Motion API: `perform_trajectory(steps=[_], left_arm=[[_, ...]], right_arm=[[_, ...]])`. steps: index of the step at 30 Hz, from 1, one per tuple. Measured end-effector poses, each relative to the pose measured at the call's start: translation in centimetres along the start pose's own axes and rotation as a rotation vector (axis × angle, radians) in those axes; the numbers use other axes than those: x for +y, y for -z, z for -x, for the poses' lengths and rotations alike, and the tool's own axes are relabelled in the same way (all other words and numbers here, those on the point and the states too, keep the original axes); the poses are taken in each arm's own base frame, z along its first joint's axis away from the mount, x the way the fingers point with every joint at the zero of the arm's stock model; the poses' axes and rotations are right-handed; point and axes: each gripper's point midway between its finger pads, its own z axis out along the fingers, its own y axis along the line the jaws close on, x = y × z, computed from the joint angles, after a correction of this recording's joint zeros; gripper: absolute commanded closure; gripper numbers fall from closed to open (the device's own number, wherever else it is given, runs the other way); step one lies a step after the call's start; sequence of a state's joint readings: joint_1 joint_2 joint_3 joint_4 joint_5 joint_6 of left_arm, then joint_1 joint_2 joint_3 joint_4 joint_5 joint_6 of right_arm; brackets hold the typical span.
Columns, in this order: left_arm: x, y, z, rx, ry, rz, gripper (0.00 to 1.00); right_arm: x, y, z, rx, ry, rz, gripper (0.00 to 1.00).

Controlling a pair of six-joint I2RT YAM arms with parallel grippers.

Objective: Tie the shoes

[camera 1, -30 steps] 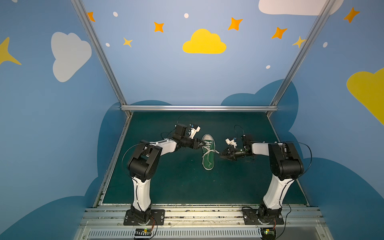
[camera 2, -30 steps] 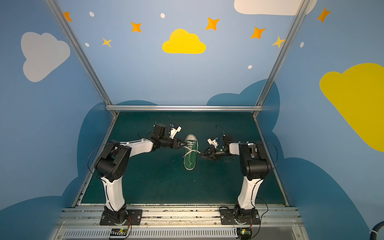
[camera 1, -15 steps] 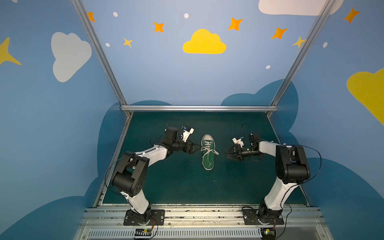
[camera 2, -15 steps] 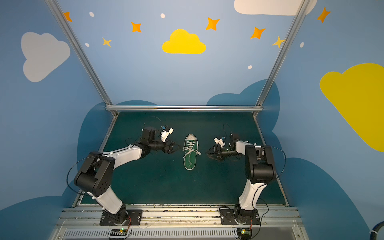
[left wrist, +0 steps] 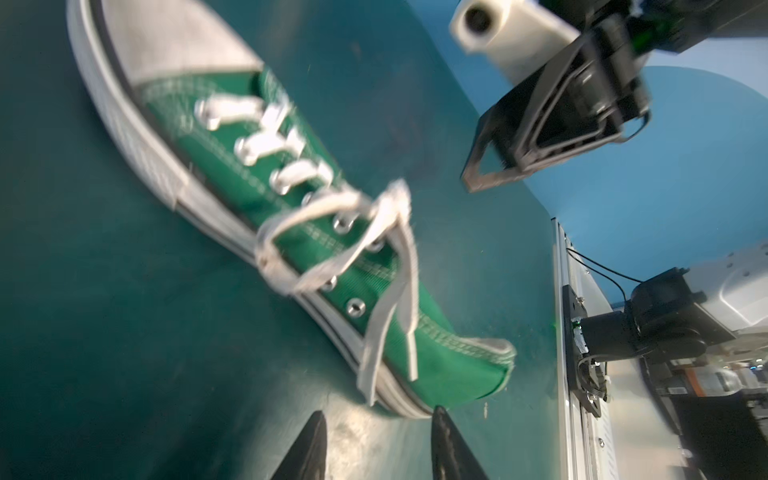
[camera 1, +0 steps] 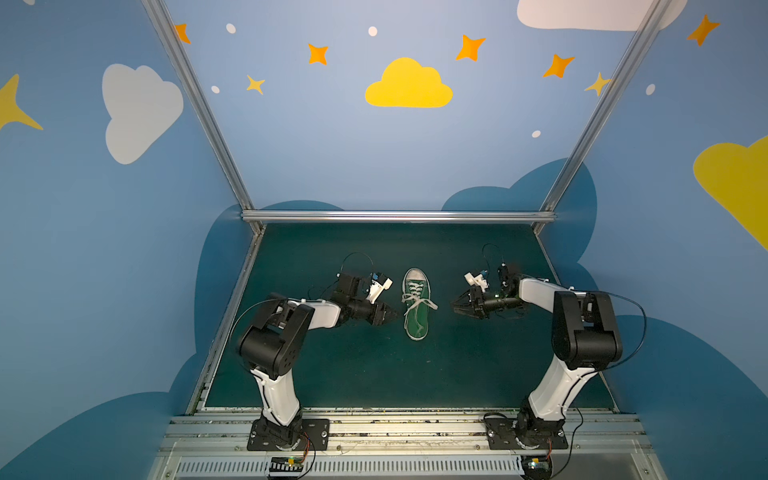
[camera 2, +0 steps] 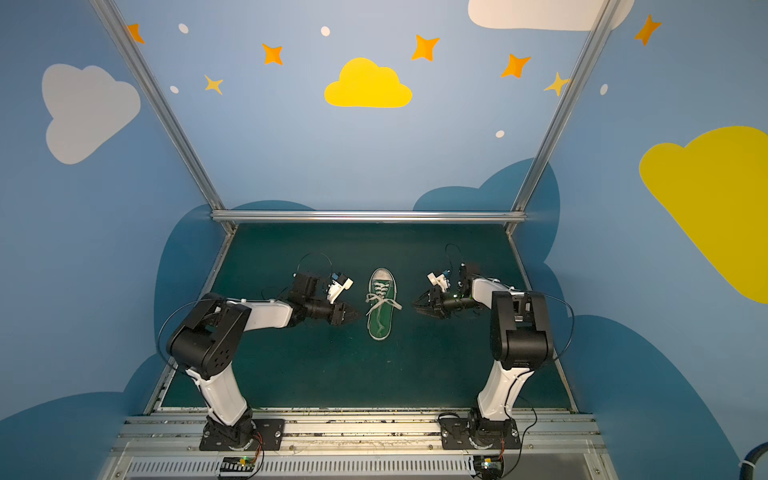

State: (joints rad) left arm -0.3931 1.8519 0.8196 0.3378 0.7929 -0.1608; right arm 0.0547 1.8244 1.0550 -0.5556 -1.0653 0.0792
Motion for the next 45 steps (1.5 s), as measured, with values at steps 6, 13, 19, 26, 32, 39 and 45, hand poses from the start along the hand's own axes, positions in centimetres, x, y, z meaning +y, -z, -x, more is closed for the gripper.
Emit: perform_trajectory(steps=[6, 13, 19, 26, 32, 39, 45], left_arm=[[0.2, -1.1, -0.5, 0.000, 0.022, -0.007, 0.60], [0.1, -2.2, -0.7, -0.005, 0.000, -0.022, 0.60], [0.6, -2.9, -1.3, 0.000, 0.027, -0.031, 0.64], [0.4, -3.6, -1.0, -0.022, 0.023, -0.064, 0.67], [0.4, -3.8, -0.4, -0.055, 0.017, -0.087, 0.89], [0.4, -3.8, 0.2, -0.078, 0.011, -0.084, 0.97], [-0.3, -2.9, 1.3, -0.090, -0.022, -0.050, 0.97]], right_arm=[[0.3, 0.2, 0.1, 0.004, 0.001, 0.000, 0.55], [0.4, 0.2, 0.1, 0.005, -0.002, 0.007, 0.57], [0.7, 0.1, 0.1, 0.005, 0.000, 0.015, 0.59], [1.6, -0.5, 0.4, 0.023, 0.027, 0.026, 0.60], [2.7, -1.3, 1.1, 0.040, 0.049, 0.042, 0.61], [3.6, -2.1, 1.9, 0.057, 0.077, 0.041, 0.60], [4.8, -3.5, 2.6, 0.096, 0.150, -0.039, 0.53]])
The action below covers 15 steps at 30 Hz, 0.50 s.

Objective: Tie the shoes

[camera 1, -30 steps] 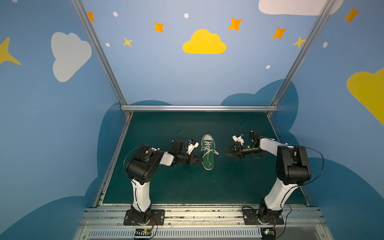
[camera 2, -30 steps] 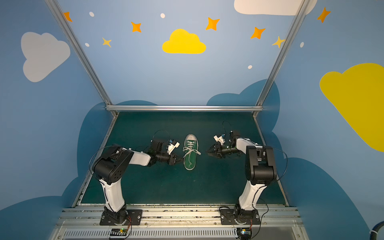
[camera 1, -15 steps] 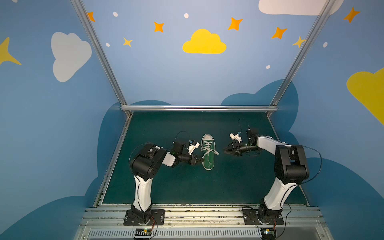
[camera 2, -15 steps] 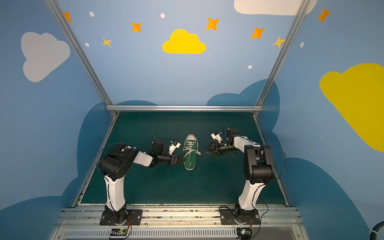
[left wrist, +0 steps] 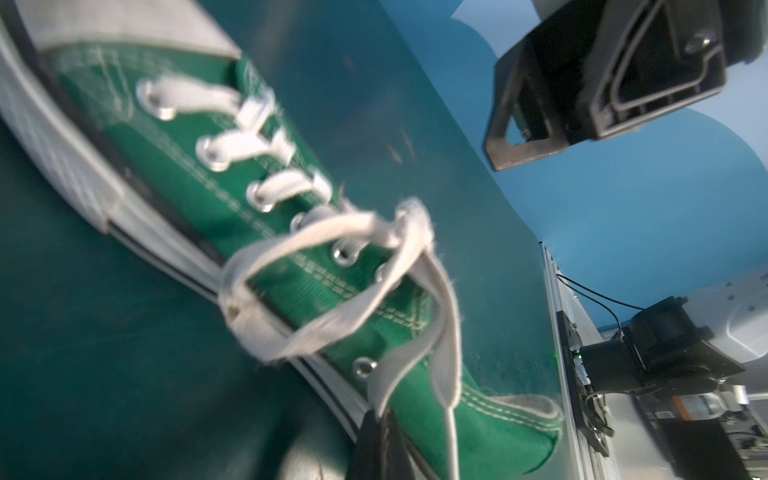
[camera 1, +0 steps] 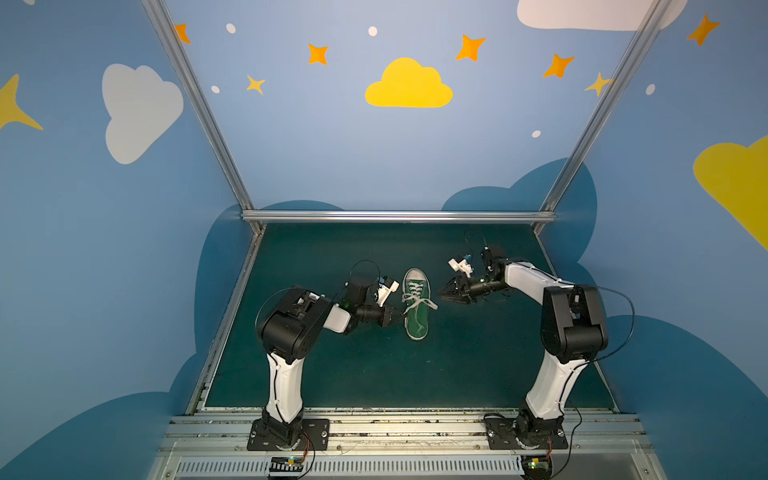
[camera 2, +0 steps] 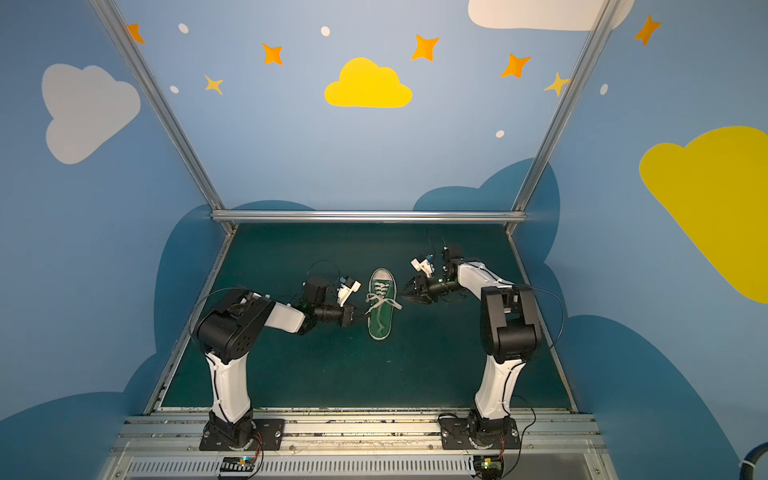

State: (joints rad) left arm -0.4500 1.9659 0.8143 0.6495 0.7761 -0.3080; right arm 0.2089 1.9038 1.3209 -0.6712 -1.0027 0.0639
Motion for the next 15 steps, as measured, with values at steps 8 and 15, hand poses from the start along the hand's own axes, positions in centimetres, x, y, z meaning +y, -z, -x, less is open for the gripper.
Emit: perform_trajectory(steps=[8, 15], left_arm=[[-1.6, 1.5, 2.5, -0.037, -0.096, 0.046, 0.97], [-0.8, 1.4, 1.4, 0.024, -0.062, 0.074, 0.97]], right_arm=[[2.7, -2.9, 2.3, 0.063, 0.177, -0.097, 0.52], [1.6, -5.5, 2.8, 0.134, 0.213, -0.150, 0.52]])
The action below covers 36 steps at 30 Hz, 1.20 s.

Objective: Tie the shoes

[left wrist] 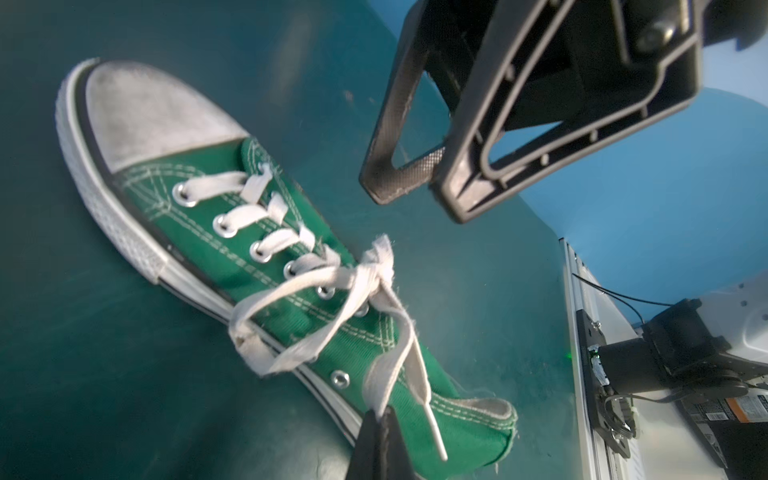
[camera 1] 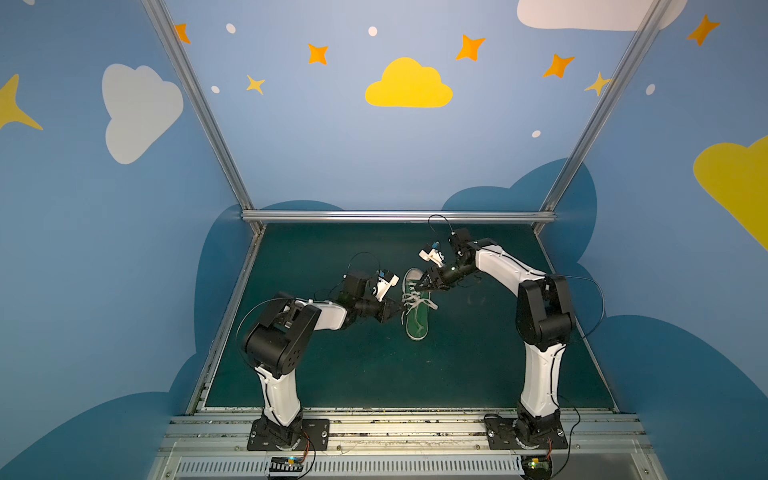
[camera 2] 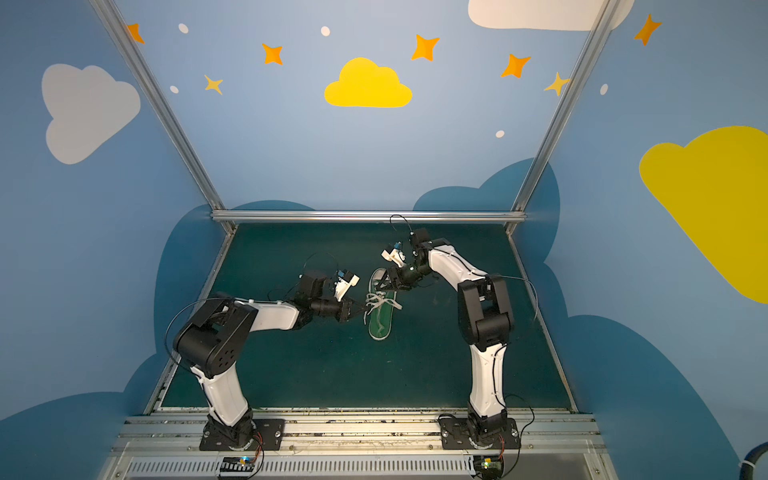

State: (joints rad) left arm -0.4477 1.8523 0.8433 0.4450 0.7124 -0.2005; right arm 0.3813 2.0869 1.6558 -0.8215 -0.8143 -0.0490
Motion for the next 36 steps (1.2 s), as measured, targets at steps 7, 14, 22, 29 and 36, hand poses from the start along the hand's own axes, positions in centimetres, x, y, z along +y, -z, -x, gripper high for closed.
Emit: perform_trajectory(steps=[7, 14, 22, 29, 36], left_arm=[[0.5, 0.1, -0.9, 0.031, 0.019, 0.019, 0.97], [1.0, 0.2, -0.4, 0.035, 0.028, 0.030, 0.97], [1.8, 0.6, 0.0, 0.048, 0.042, 0.047, 0.97], [2.1, 0.6, 0.3, 0.067, 0.026, 0.053, 0.97], [2.9, 0.3, 0.5, 0.087, 0.029, 0.064, 0.97]], right_arm=[[-0.3, -1.6, 0.3, 0.041, 0.026, 0.004, 0.54], [-0.5, -3.3, 1.0, 0.058, 0.013, 0.070, 0.52], [0.0, -4.5, 0.7, 0.080, -0.030, 0.196, 0.57], [1.3, -4.3, 0.0, 0.075, -0.050, 0.294, 0.61], [2.2, -4.0, -0.9, 0.076, -0.068, 0.354, 0.65]])
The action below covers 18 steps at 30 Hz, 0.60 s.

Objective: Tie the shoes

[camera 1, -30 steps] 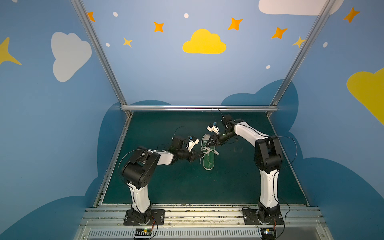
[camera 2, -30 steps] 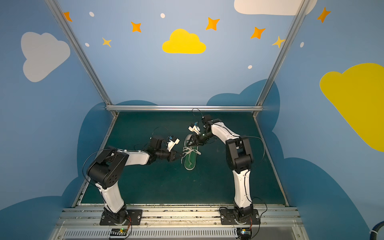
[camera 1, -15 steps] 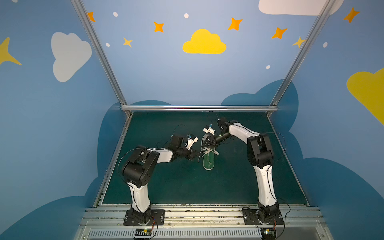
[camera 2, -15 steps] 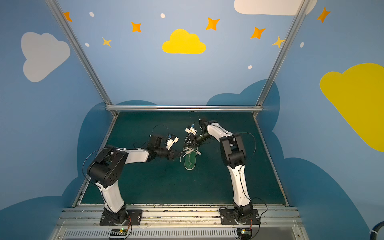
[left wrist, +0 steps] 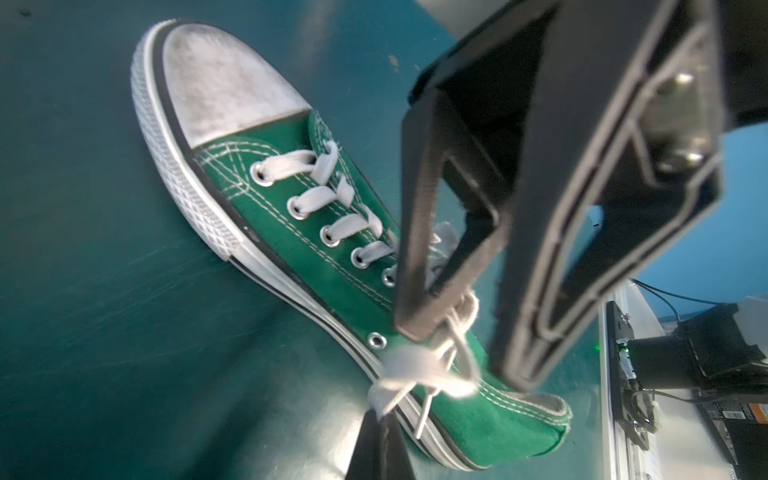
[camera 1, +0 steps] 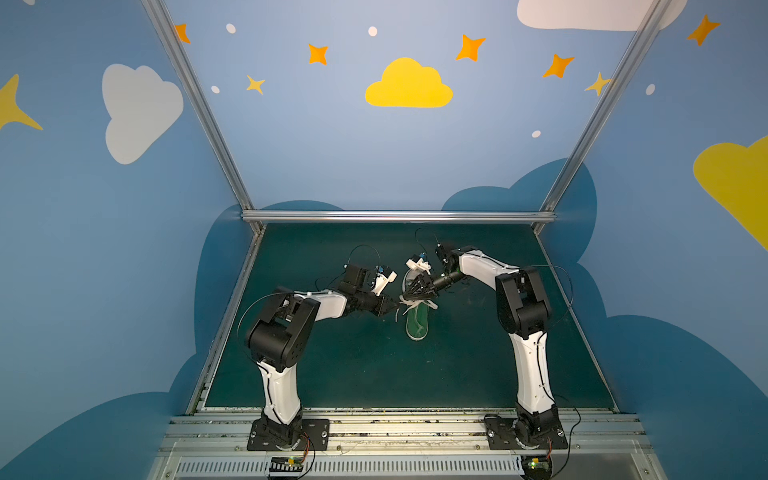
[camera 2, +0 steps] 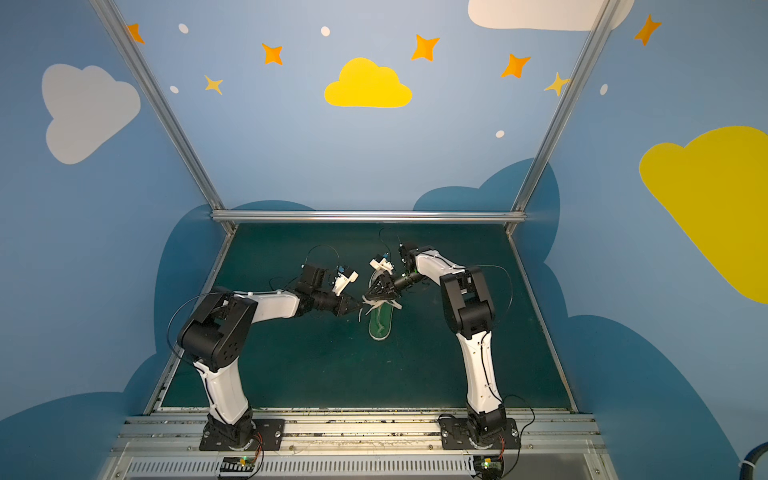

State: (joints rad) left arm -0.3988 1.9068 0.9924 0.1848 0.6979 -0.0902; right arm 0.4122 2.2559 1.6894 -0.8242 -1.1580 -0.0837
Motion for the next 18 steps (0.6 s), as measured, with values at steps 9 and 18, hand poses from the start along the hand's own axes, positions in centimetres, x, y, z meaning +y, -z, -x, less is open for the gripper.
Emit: perform_trajectory(steps=[9, 18], left_arm=[[1.0, -0.3, 0.8, 0.018, -0.014, 0.022, 0.97], [1.0, -0.6, 4.3, 0.023, -0.136, 0.029, 0.97]], right_arm=[[0.4, -0.1, -0.8, 0.007, -0.004, 0.030, 0.67], [1.0, 0.8, -1.6, -0.019, -0.011, 0.022, 0.63]])
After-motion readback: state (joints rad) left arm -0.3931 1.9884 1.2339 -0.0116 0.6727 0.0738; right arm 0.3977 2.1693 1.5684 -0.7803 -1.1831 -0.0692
